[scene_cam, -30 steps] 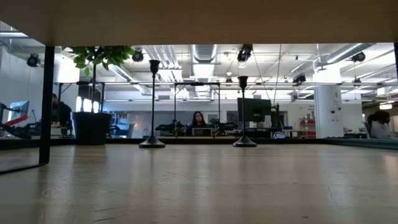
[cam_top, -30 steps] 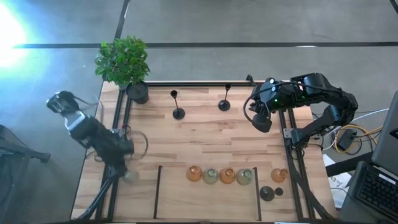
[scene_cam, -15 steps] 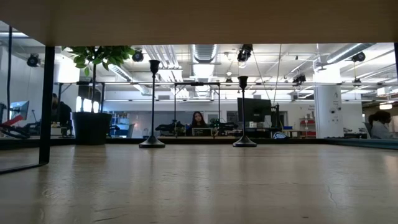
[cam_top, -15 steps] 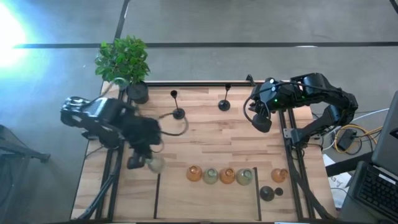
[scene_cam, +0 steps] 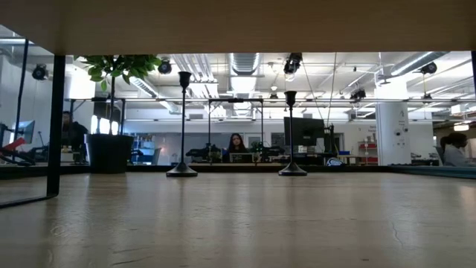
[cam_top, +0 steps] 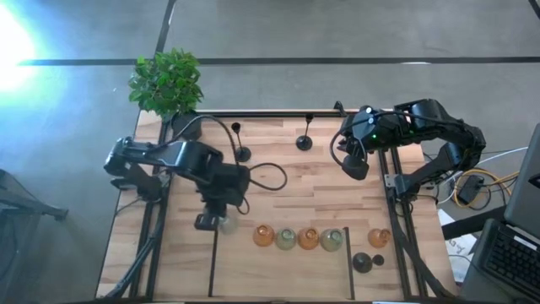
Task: Pick & Place candle stick holders
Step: Put the green glass candle holder on the shelf
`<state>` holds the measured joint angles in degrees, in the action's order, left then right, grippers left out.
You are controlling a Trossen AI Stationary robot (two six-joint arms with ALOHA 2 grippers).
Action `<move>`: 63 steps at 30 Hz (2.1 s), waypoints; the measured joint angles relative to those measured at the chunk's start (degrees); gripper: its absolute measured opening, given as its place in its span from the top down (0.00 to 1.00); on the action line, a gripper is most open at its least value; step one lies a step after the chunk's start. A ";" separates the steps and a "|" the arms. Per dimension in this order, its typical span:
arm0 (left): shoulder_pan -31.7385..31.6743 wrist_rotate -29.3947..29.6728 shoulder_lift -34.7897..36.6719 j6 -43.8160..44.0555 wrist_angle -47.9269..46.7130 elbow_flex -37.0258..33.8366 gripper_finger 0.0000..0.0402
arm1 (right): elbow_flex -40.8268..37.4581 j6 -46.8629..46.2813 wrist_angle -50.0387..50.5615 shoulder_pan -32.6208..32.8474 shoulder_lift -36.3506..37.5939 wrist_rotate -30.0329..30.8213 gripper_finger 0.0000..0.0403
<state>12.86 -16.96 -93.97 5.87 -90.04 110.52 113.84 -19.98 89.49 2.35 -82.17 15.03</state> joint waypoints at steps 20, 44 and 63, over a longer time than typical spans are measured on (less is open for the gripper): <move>-0.09 -4.90 -7.32 -5.94 5.60 -0.02 0.92 | 0.00 1.90 -0.19 0.00 0.00 0.13 0.86; -0.04 -6.77 -9.27 -4.26 6.06 -0.13 0.78 | 0.00 2.64 -0.06 -0.02 0.02 0.02 0.86; -0.04 -9.24 -9.27 -4.15 7.81 -0.13 0.70 | 0.00 2.64 0.09 -0.02 0.04 0.02 0.86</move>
<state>12.82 -26.20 -103.24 1.72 -82.23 110.39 113.84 -17.34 89.58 2.33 -82.13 15.05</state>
